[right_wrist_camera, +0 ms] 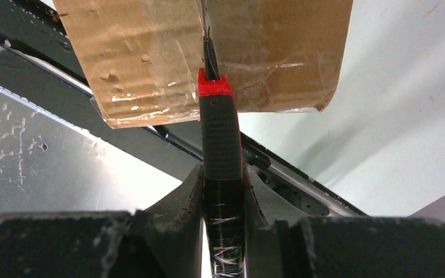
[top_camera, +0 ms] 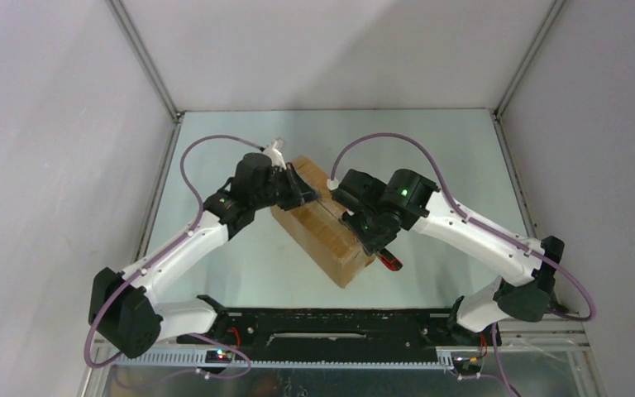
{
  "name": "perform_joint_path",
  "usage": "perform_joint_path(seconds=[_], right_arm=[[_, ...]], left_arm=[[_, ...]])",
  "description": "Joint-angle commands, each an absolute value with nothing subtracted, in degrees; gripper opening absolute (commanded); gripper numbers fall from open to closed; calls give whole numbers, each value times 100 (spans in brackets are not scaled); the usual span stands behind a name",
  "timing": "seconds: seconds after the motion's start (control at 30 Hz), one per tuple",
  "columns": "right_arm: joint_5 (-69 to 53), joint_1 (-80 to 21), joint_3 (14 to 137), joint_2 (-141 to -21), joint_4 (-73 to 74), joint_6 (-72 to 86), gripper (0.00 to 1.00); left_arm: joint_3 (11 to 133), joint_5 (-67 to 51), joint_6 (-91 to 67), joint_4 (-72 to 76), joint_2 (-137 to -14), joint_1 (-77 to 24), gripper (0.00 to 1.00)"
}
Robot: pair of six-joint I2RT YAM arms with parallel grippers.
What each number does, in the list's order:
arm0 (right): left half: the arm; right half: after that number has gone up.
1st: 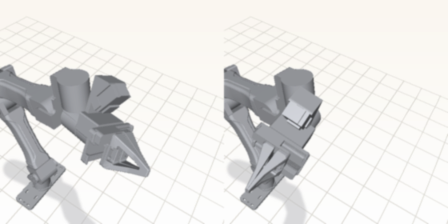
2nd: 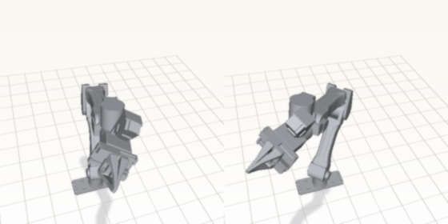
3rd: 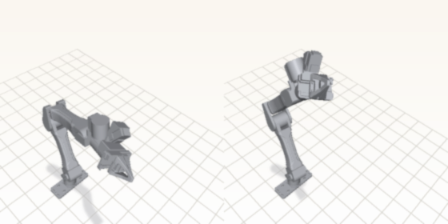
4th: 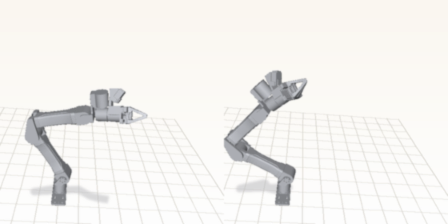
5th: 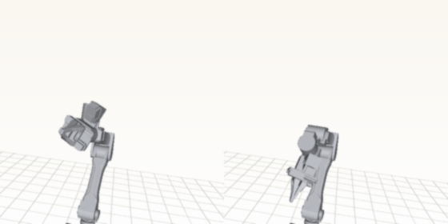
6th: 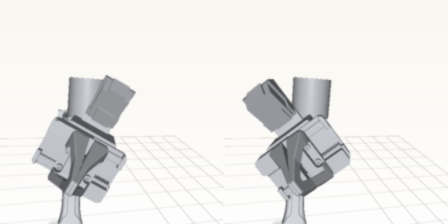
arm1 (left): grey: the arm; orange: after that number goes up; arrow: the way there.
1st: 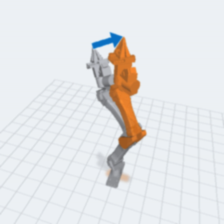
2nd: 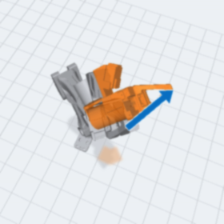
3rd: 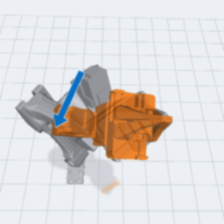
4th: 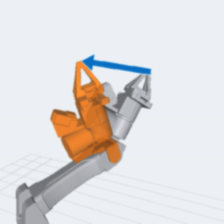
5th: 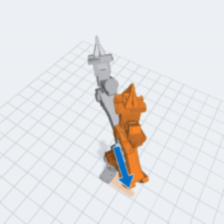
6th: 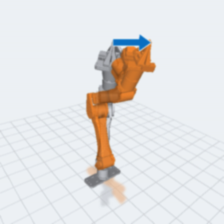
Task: Unpack the express box
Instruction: Cut the express box at the center of the board.
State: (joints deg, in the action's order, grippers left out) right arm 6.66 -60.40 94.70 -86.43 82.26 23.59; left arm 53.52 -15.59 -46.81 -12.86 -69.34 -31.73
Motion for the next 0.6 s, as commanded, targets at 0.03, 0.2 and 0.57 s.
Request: perform_joint_path(seconds=[0.03, 0.2, 0.57], right_arm=[[699, -5981, 9554, -8516, 9211, 2463, 0], [755, -5977, 9674, -8602, 9202, 2462, 0], [782, -5977, 9695, -8622, 9202, 2496, 0]], left_arm=[[5516, -1138, -4337, -2231, -6901, -3192, 13], [5691, -1495, -4935, -1805, -6625, -3498, 20], [5613, -1811, -5942, -835, -6687, -4122, 22]])
